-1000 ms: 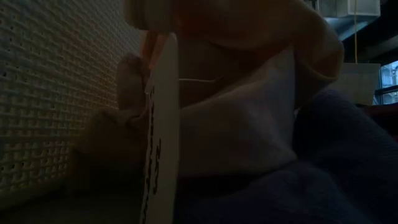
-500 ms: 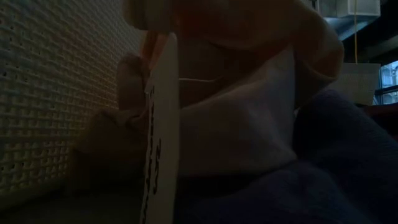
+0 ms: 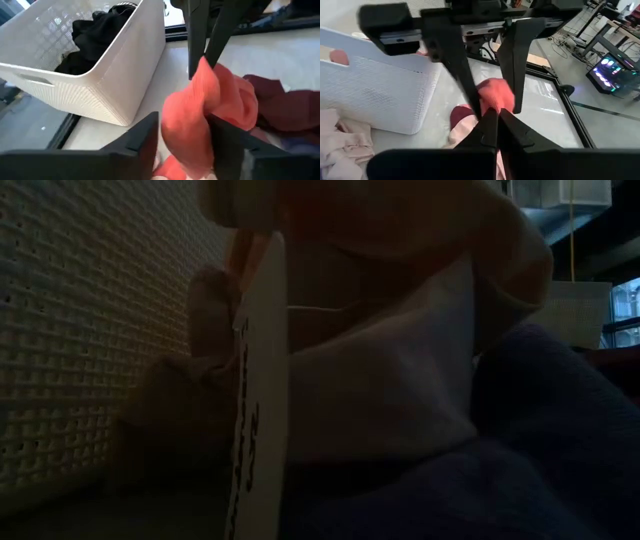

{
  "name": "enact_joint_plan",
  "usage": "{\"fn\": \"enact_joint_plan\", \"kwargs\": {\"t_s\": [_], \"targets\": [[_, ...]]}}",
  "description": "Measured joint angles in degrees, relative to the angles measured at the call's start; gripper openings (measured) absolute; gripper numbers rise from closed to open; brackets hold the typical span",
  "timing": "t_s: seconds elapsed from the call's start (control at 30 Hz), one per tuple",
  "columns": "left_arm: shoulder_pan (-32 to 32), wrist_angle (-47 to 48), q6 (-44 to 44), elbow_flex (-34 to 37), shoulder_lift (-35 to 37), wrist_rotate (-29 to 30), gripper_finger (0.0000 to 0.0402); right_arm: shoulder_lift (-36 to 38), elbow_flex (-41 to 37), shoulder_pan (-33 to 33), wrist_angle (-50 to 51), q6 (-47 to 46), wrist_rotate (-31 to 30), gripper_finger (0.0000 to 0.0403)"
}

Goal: Sort clothes
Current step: Put the orange sock into the bottom white laundry bin

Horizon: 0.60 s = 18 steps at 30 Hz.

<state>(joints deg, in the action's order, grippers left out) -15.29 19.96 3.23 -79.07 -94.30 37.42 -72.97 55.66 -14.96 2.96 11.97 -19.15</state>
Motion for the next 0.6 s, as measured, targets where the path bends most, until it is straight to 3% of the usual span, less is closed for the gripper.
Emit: {"fn": "enact_joint_plan", "kwargs": {"t_s": [0.3,0.43,0.6], "targets": [[-0.82,0.35,-3.78,0.00,0.02,0.03,0.0014,0.00,0.00,0.00,-0.13,0.00,1.89,0.0026],[-1.19,0.37,-4.20,0.00,0.02,0.03,0.0011,0.00,0.00,0.00,-0.13,-0.07,1.89,0.0050],[-1.81,0.40,-5.00,0.00,0.75,0.04,0.0005,0.09,0.00,-0.02,0.02,-0.11,1.87,0.0127]]}}
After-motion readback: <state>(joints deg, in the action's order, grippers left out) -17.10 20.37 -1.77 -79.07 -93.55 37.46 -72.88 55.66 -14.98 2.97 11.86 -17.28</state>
